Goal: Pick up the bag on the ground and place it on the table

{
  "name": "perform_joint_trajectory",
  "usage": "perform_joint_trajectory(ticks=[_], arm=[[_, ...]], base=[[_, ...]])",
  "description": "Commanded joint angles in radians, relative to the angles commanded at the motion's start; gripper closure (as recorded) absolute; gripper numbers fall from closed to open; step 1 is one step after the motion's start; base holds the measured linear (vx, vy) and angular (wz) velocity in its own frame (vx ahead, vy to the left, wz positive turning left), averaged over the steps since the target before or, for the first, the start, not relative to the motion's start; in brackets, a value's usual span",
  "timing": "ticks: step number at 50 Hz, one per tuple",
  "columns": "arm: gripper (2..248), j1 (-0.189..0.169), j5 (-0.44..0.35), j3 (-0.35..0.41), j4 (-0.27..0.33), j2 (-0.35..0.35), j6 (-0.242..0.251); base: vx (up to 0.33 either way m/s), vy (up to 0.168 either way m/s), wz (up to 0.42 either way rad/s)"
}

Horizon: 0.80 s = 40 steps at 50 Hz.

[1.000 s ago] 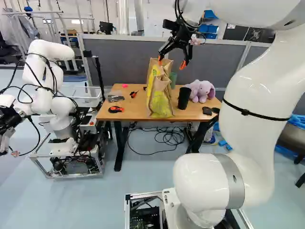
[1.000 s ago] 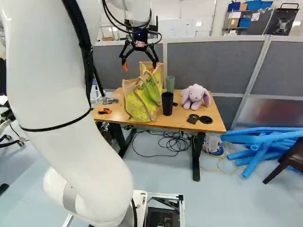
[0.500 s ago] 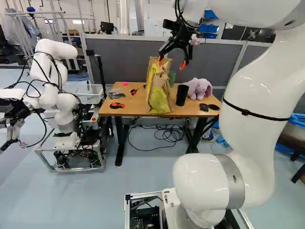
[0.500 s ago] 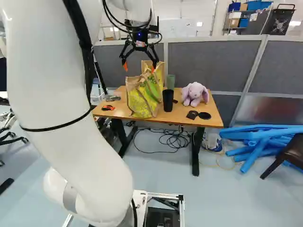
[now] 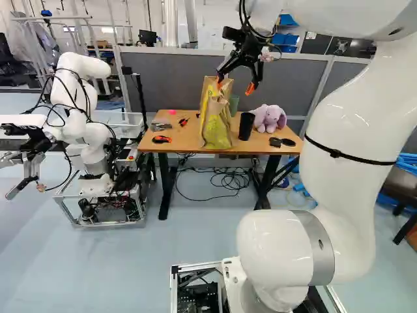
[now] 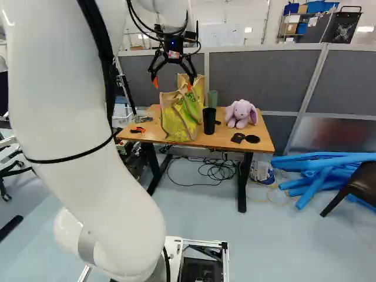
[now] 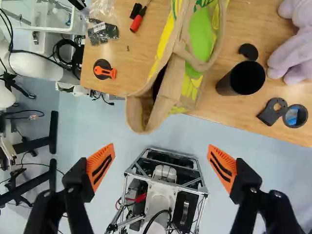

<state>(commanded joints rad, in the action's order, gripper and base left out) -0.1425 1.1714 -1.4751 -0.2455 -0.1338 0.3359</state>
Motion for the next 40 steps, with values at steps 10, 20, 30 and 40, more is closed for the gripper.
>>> perform_joint_trajectory(ticks=[10, 20, 30, 40], arm=[[3, 0.000, 0.000, 0.000, 0.000, 0.000, 0.000], [3, 0.000, 0.000, 0.000, 0.000, 0.000, 0.000], [3, 0.000, -0.001, 0.001, 0.000, 0.000, 0.000], [3, 0.001, -0.012, 0.008, 0.001, 0.002, -0.002]], base=[[-0.102, -0.001, 0.011], [-0.106, -0.001, 0.012], [-0.032, 0.000, 0.004], [0.000, 0.000, 0.000]])
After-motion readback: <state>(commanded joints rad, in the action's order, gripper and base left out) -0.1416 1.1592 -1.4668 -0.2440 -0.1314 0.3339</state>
